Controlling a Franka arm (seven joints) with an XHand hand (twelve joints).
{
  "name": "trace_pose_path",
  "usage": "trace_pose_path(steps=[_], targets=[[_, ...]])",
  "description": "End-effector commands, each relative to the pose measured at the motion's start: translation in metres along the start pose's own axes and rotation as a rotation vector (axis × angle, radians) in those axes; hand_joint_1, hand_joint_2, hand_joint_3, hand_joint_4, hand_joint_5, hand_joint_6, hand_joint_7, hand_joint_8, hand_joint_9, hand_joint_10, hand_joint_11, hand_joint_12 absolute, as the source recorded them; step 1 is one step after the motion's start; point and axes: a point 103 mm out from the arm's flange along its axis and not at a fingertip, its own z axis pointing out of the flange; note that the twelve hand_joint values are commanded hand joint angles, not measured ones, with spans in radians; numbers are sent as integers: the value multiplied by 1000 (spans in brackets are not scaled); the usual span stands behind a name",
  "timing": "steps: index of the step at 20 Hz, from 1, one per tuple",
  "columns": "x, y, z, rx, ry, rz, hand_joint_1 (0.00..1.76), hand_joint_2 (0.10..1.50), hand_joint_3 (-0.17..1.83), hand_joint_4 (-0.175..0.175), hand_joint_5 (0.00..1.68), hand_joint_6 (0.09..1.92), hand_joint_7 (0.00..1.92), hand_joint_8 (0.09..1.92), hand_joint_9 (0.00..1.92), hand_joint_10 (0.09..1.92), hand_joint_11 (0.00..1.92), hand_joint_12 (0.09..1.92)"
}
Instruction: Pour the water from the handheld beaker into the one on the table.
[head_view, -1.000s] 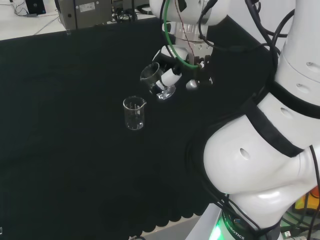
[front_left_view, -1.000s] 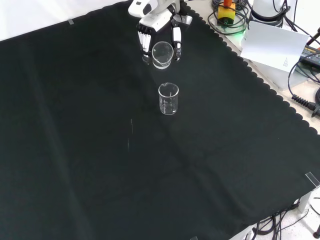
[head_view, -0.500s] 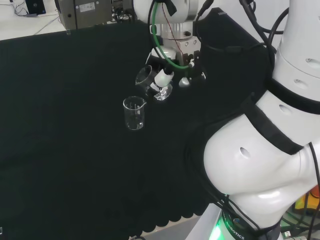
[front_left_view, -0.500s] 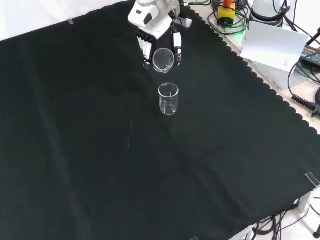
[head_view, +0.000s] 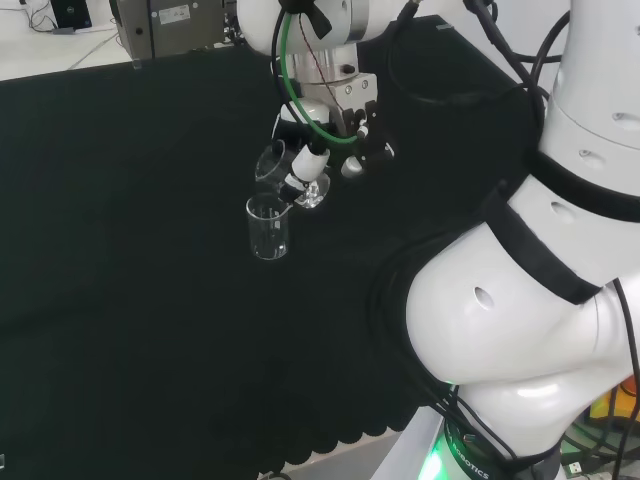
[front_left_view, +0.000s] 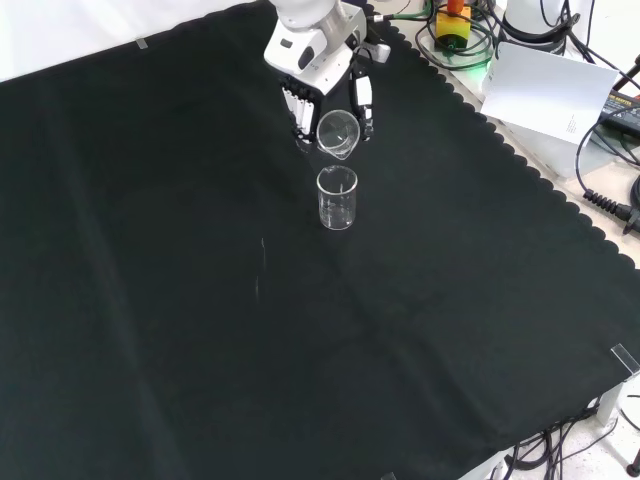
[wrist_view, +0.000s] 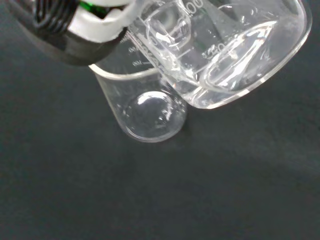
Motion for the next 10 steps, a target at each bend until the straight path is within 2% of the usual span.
trace_pose_path(steps=[1, 6, 10], targets=[[-26, -6, 5, 74, -72, 79, 1322, 1015, -175, -128, 1483, 87, 1510, 298, 1571, 597, 1334, 865], [-28, -7, 4, 79, -107, 81, 1322, 1015, -175, -130, 1482, 87, 1511, 296, 1567, 606, 1332, 870], [-28, -7, 6, 86, -95, 77, 1322, 1015, -175, -132, 1482, 87, 1513, 293, 1564, 614, 1331, 874]])
